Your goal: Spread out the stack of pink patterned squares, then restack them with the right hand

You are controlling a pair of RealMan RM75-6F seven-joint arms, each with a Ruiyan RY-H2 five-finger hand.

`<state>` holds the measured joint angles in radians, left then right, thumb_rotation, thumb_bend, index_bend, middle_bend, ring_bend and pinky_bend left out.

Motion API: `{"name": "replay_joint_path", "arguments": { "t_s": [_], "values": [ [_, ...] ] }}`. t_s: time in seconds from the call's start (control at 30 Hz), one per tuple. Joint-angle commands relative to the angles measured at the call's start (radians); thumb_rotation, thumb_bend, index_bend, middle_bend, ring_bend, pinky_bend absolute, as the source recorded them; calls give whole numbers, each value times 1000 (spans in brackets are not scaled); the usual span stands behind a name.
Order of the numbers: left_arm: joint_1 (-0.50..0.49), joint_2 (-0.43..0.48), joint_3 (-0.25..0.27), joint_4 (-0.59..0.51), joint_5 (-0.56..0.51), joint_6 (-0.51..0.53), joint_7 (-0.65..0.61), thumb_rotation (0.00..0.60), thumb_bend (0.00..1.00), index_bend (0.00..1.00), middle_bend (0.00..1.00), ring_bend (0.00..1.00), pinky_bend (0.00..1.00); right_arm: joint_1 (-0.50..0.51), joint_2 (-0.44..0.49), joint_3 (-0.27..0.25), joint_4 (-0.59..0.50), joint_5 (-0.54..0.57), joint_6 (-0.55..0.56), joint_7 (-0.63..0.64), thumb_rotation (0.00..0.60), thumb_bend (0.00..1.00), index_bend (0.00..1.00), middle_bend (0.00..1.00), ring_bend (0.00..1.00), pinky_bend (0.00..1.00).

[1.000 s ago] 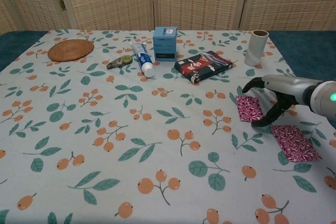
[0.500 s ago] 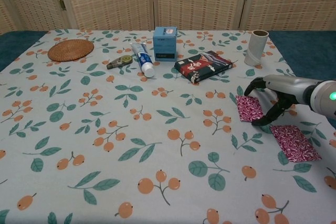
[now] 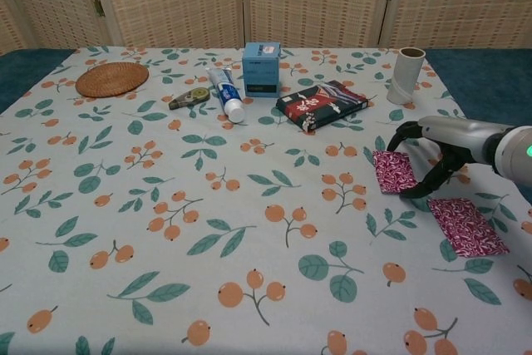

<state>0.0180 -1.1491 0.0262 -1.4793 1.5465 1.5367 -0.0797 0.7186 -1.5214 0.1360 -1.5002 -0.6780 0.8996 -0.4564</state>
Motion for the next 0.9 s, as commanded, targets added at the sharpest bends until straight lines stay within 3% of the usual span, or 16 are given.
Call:
{"name": "replay_joint_path", "arguments": {
  "t_s": [0.03,0.37,0.57,0.9],
  "values": [
    [0,1,0,-1,-1,-1,1,600,282,292,90,166,0,-7,18,-6,-18,-19,6,10,517,262,251,56,0,0],
    [-1,8,-1,-15,-1,-2,12,600,281,294,90,166,0,-63,143,-42,-144,-138,20,85,516,262,251,56,0,0],
    [-4,14,-2,-39,5,-1,32,600,281,293,91,167,0,-124,243,-106,-226,-272,27,146,517,262,251,56,0,0],
    [-7,25,-2,-73,11,1,63,600,281,292,91,167,0,-201,279,-192,-191,-497,31,267,514,261,251,56,0,0]
  ]
}}
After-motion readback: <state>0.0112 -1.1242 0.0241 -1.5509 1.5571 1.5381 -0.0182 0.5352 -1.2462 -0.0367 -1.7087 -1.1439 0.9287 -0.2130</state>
